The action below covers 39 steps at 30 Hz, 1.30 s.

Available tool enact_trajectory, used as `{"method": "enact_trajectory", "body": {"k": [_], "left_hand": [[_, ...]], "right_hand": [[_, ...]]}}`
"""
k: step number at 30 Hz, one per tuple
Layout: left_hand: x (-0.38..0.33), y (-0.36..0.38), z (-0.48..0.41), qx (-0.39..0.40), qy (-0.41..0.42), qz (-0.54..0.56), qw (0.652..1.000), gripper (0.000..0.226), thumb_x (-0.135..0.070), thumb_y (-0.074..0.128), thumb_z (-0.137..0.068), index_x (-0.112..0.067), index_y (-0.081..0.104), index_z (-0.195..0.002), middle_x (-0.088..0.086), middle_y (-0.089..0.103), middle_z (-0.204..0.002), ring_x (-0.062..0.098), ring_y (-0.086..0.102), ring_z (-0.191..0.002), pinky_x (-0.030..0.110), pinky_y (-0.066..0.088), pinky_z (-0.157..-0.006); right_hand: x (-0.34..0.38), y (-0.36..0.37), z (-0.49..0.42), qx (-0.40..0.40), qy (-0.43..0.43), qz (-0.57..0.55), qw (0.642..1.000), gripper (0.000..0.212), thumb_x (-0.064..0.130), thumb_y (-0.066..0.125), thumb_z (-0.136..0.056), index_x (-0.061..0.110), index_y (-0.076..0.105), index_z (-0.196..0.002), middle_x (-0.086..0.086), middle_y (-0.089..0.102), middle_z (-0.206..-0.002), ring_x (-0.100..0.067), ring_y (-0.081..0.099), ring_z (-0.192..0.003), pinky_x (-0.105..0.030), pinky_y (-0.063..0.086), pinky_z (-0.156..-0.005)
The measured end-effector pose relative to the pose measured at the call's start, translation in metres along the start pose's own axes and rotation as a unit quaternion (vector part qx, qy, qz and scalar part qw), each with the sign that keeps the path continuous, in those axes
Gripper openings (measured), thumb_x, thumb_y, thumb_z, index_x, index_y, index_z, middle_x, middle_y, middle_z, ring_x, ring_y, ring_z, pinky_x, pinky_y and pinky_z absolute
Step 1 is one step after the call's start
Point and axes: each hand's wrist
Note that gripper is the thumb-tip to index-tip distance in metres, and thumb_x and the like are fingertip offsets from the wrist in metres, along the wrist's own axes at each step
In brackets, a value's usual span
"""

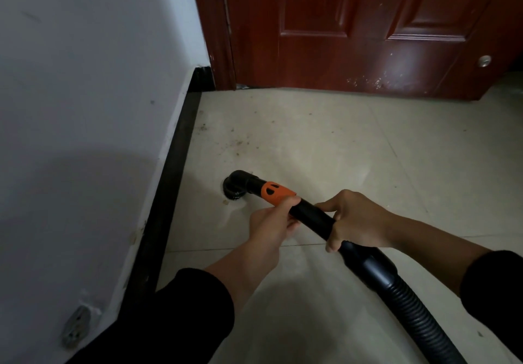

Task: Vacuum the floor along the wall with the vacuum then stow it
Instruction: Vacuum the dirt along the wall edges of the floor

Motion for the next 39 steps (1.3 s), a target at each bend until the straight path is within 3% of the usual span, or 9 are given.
{"method": "enact_trajectory", "body": {"k": [3, 13, 18, 23, 28, 39], "left_hand": [[0.002, -0.003, 0.003, -0.007, 0.008, -0.002, 1.000, 0.011, -0.018, 0.072, -0.084, -0.008, 0.069, -0.087, 0.010, 0.075, -0.089, 0.015, 0.073, -0.087, 0.022, 0.056, -0.079], [0.001, -0.014, 0.007, -0.020, 0.016, 0.020, 0.999, 0.009, -0.017, 0.072, -0.084, -0.009, 0.069, -0.086, 0.009, 0.075, -0.088, 0.014, 0.072, -0.086, 0.018, 0.057, -0.073], [-0.006, -0.027, 0.002, -0.031, 0.022, 0.025, 0.999, 0.012, -0.017, 0.071, -0.085, -0.008, 0.069, -0.090, 0.011, 0.075, -0.095, 0.015, 0.071, -0.090, 0.018, 0.056, -0.071], [-0.012, -0.043, -0.005, -0.062, 0.023, 0.026, 0.997, 0.013, -0.018, 0.072, -0.083, -0.007, 0.069, -0.090, 0.008, 0.075, -0.087, 0.012, 0.072, -0.082, 0.019, 0.054, -0.067], [-0.014, -0.056, -0.010, -0.085, 0.033, 0.039, 0.995, 0.013, -0.016, 0.073, -0.082, -0.006, 0.069, -0.089, 0.010, 0.075, -0.091, 0.016, 0.072, -0.087, 0.022, 0.055, -0.075], [-0.017, -0.072, -0.020, -0.091, 0.054, 0.056, 0.993, 0.018, -0.016, 0.074, -0.081, -0.005, 0.068, -0.094, 0.011, 0.074, -0.095, 0.018, 0.072, -0.089, 0.022, 0.056, -0.075]], "right_hand": [[0.001, 0.002, 0.000, 0.003, -0.004, -0.001, 1.000, 0.061, 0.012, 0.083, -0.059, 0.028, 0.070, -0.116, 0.000, 0.072, -0.069, -0.015, 0.070, -0.068, -0.034, 0.059, -0.075], [0.009, 0.009, -0.005, 0.009, -0.026, -0.007, 1.000, 0.062, 0.013, 0.083, -0.058, 0.028, 0.070, -0.117, 0.000, 0.073, -0.071, -0.015, 0.070, -0.069, -0.035, 0.058, -0.078], [0.022, 0.018, -0.015, 0.006, -0.038, -0.003, 0.999, 0.060, 0.014, 0.083, -0.058, 0.027, 0.071, -0.116, 0.001, 0.070, -0.068, -0.015, 0.068, -0.066, -0.032, 0.057, -0.072], [0.037, 0.031, -0.027, 0.004, -0.048, -0.005, 0.999, 0.056, 0.013, 0.081, -0.059, 0.023, 0.072, -0.113, -0.005, 0.072, -0.076, -0.020, 0.069, -0.071, -0.035, 0.058, -0.072], [0.046, 0.041, -0.039, 0.007, -0.060, -0.005, 0.998, 0.053, 0.012, 0.080, -0.058, 0.025, 0.074, -0.109, -0.003, 0.072, -0.075, -0.016, 0.068, -0.067, -0.031, 0.057, -0.067], [0.057, 0.047, -0.053, 0.013, -0.067, -0.019, 0.997, 0.048, 0.010, 0.079, -0.058, 0.021, 0.075, -0.105, -0.005, 0.072, -0.075, -0.018, 0.067, -0.065, -0.033, 0.057, -0.065]]}}
Point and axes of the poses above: each hand's wrist, its own z-axis away from the middle knuckle, its own y-axis out of the palm, x = y × z
